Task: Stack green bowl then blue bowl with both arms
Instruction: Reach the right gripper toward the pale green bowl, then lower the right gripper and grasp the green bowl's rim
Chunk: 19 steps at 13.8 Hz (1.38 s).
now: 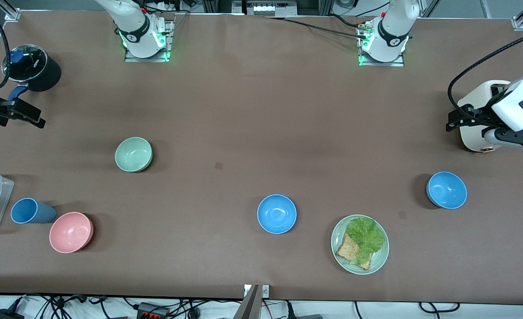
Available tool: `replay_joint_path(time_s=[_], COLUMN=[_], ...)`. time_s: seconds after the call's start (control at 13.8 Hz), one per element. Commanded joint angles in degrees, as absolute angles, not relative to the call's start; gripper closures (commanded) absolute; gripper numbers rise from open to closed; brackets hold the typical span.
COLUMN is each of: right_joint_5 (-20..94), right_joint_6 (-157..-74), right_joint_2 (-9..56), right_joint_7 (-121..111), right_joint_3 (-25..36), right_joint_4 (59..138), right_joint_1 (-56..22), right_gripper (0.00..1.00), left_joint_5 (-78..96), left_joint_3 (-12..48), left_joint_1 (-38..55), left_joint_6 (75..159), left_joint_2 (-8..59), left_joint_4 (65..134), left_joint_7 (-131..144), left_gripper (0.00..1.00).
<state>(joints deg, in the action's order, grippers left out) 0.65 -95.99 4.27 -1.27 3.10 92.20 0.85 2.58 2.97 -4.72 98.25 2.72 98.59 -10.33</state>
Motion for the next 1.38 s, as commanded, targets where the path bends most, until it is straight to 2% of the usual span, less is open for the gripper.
replay_joint_path(time_s=[0.0, 0.22, 0.51, 0.72, 1.01, 1.09, 1.23, 1.3], right_joint_5=[-0.1, -0.1, -0.1, -0.2, -0.2, -0.2, -0.2, -0.1], right_joint_6=[-96.4, -102.0, -110.9, -117.6, -119.0, -119.1, -119.2, -119.3], right_joint_2=[9.6, 19.0, 25.5, 26.5, 26.6, 27.2, 29.2, 30.0], right_joint_7=[-2.2, -2.2, -2.2, -2.3, -2.3, -2.3, -2.3, -2.3], right_joint_3=[2.7, 2.7, 2.7, 2.7, 2.7, 2.7, 2.7, 2.8], right_joint_4=[93.0, 93.3, 97.1, 103.8, 109.3, 109.4, 109.2, 109.2], right_joint_1=[1.0, -0.1, -2.5, -2.9, -2.6, -2.5, -2.5, -2.4], right_gripper=[0.00, 0.00, 0.00, 0.00, 0.00, 0.03, 0.19, 0.34], left_joint_5=[2.1, 2.1, 2.1, 2.1, 2.1, 2.1, 2.1, 2.1], left_joint_3=[3.1, 3.1, 3.1, 3.1, 3.1, 3.1, 3.1, 3.1], left_joint_1=[-5.0, -5.0, -5.0, -5.0, -5.0, -4.9, -4.9, -4.9], left_joint_6=[96.4, 96.4, 96.4, 96.4, 96.4, 96.4, 96.4, 96.4], left_joint_2=[3.4, 3.4, 3.5, 3.5, 3.5, 3.5, 3.5, 3.5], left_joint_4=[96.4, 96.3, 96.3, 96.3, 96.3, 96.3, 96.2, 96.2], left_joint_7=[-10.5, -10.5, -10.5, -10.5, -10.5, -10.5, -10.5, -10.6], left_gripper=[0.00, 0.00, 0.00, 0.00, 0.00, 0.00, 0.00, 0.00])
